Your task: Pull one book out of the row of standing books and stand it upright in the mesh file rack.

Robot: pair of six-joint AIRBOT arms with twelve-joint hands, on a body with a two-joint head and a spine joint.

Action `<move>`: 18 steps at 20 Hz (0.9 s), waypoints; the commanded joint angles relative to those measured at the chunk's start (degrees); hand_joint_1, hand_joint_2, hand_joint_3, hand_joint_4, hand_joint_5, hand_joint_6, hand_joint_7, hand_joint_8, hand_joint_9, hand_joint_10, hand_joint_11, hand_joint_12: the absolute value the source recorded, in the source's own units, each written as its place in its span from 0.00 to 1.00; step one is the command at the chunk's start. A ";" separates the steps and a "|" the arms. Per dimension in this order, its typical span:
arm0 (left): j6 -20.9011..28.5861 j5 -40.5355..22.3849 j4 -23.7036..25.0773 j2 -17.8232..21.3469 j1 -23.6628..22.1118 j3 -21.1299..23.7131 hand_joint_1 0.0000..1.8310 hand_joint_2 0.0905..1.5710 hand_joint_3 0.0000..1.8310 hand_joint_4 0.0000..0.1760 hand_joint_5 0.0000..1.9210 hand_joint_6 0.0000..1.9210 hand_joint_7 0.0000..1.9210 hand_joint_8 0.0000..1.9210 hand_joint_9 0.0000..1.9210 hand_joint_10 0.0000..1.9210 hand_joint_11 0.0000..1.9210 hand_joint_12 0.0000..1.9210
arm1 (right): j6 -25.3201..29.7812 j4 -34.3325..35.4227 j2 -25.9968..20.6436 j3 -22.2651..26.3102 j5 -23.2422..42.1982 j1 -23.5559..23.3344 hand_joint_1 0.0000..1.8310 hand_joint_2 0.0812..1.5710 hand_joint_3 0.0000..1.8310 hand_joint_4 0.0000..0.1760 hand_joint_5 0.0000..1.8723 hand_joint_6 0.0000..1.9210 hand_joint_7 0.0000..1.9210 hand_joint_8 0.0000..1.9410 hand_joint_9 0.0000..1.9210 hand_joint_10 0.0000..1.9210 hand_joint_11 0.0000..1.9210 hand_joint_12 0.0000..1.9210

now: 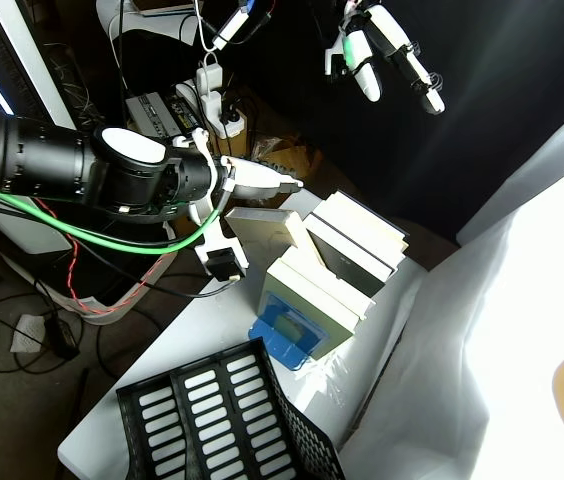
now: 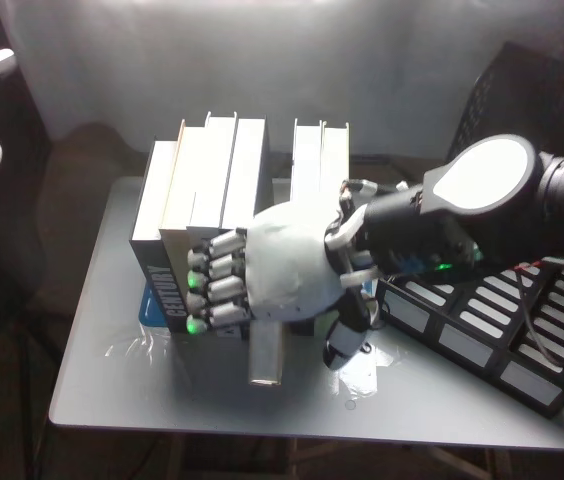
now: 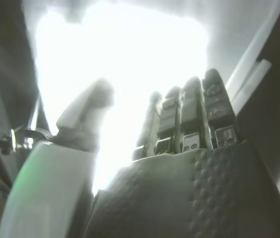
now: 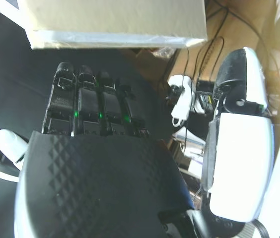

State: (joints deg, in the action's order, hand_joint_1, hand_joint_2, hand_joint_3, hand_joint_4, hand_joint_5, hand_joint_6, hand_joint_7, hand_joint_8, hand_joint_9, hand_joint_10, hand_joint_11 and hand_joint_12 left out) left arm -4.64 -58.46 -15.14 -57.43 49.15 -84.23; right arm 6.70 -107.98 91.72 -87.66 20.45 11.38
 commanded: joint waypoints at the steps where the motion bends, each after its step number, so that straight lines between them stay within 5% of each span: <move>1: 0.22 -7.92 -2.77 1.34 -0.23 -0.43 0.40 1.00 0.03 0.05 0.03 0.00 0.00 0.00 0.00 0.00 0.00 0.00 | 0.00 1.29 -0.40 -0.20 -1.09 -0.23 0.38 0.55 0.00 0.08 0.00 0.00 0.00 0.00 0.00 0.00 0.00 0.00; 7: 0.22 -9.30 -3.49 1.52 0.81 -0.21 0.44 1.00 0.04 0.00 0.03 0.00 0.00 0.00 0.00 0.00 0.00 0.00 | 2.59 -4.16 0.79 -1.88 -3.32 0.38 0.40 0.55 0.00 0.00 0.00 0.00 0.00 0.00 0.00 0.00 0.00 0.00; 8: 0.22 -9.42 -3.54 1.52 0.87 -0.19 0.47 0.99 0.04 0.00 0.04 0.01 0.01 0.02 0.00 0.00 0.00 0.28 | 3.76 -5.70 0.88 -2.12 -3.52 0.37 0.40 0.55 0.00 0.00 0.00 0.00 0.00 0.00 0.00 0.00 0.00 0.00; 10: 0.22 -9.53 -3.55 1.48 0.93 -0.17 0.54 0.99 0.02 0.00 0.04 0.00 0.01 0.00 0.00 0.00 0.00 0.38 | 4.15 -6.27 1.03 -2.54 -3.84 0.37 0.40 0.54 0.00 0.00 0.00 0.00 0.00 0.00 0.00 0.00 0.00 0.00; 11: 0.22 -9.60 -3.55 1.41 0.92 -0.18 0.54 0.99 0.02 0.00 0.04 0.00 0.01 0.00 0.00 0.00 0.00 0.38 | 4.15 -6.42 1.07 -2.66 -4.16 0.37 0.40 0.54 0.00 0.00 0.00 0.00 0.00 0.00 0.00 0.00 0.00 0.00; 12: 0.22 -9.71 -3.55 1.39 0.95 -0.17 0.50 1.00 0.04 0.01 0.04 0.00 0.00 0.00 0.00 0.00 0.00 0.17 | 4.16 -6.66 1.26 -2.84 -4.46 0.37 0.40 0.54 0.00 0.00 0.00 0.00 0.00 0.00 0.00 0.00 0.00 0.00; 16: 0.22 -10.37 -3.61 1.43 1.37 -0.04 0.50 0.98 0.02 0.00 0.05 0.00 0.01 0.00 0.00 0.00 0.00 0.12 | 4.16 -7.79 2.45 -3.94 -5.24 0.37 0.42 0.52 0.00 0.00 0.00 0.00 0.00 0.00 0.00 0.00 0.00 0.00; 17: 0.22 -10.67 -3.64 1.51 1.46 0.07 0.56 0.97 0.01 0.00 0.06 0.00 0.01 0.00 0.00 0.00 0.00 0.22 | 4.16 -8.48 2.75 -4.12 -5.60 0.37 0.41 0.55 0.00 0.00 0.00 0.00 0.00 0.00 0.00 0.00 0.00 0.00; 18: 0.22 -11.04 -3.73 1.61 1.54 0.25 0.55 0.98 0.01 0.00 0.06 0.00 0.00 0.00 0.00 0.00 0.00 0.18 | 4.16 -8.99 3.02 -4.35 -5.93 0.35 0.41 0.56 0.00 0.00 0.00 0.00 0.00 0.00 0.00 0.00 0.00 0.00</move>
State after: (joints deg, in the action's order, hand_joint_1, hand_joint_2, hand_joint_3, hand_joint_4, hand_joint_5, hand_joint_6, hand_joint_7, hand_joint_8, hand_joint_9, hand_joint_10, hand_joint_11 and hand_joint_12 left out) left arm -4.64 -62.52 -16.99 -56.60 50.87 -83.55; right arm 10.74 -117.80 95.37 -92.14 16.25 11.70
